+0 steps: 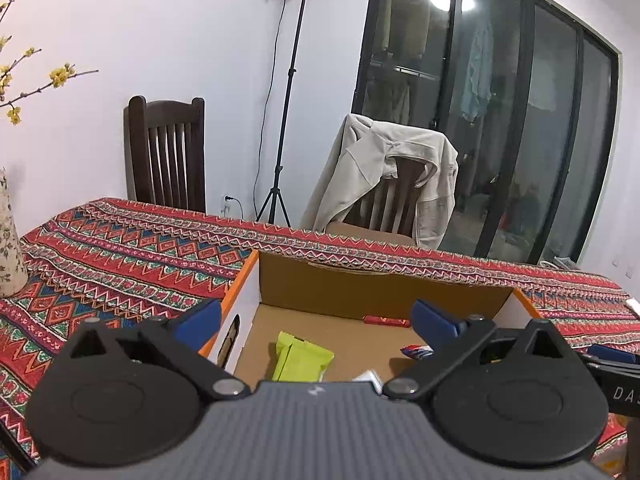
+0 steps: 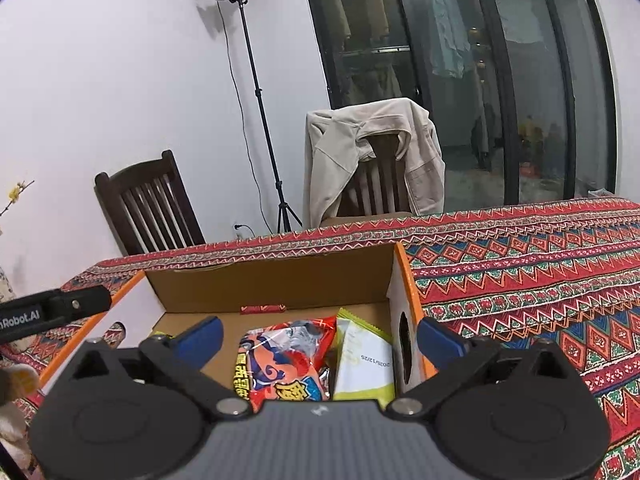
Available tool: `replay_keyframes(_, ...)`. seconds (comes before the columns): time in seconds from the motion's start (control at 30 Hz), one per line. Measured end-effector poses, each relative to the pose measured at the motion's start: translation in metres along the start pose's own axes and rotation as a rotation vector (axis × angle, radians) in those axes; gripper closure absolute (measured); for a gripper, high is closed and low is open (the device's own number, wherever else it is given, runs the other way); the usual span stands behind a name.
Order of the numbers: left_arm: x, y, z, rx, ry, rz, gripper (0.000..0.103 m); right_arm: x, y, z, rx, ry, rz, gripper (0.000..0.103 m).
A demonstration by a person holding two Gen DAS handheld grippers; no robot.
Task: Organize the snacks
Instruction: 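Move both tools back toward the remaining snack pile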
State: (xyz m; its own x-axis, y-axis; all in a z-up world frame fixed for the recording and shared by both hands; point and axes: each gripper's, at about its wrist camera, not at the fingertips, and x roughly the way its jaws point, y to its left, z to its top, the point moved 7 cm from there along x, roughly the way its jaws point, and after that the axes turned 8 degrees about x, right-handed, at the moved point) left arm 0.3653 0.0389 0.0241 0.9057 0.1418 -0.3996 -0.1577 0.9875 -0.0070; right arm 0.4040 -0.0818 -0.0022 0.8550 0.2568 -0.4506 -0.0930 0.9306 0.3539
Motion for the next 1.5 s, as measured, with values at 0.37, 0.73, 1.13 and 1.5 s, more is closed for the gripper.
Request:
replay_keyframes(0.37,-0.051,-0.003,0.015,0.006,-0.037,0.002,0.0,-0.046,0.016,0.012,-0.035,-0.047,-0.001,0.0)
replay_keyframes(0.73,-0.099,0.013,-0.011,0.023,-0.018,-0.015,0.0,-0.098,0.016,-0.006,-0.058,-0.039,0.01,0.0)
replay_keyframes(1.13,-0.149,0.03,-0.063,0.028,0.009,-0.048,0.0,-0.145,0.019,-0.059,-0.116,-0.011,0.026,0.0)
replay_keyframes(1.5,-0.18,0.052,-0.111,0.017,0.045,-0.047,0.0,-0.17,0.018,-0.111,-0.121,0.052,0.034,0.0)
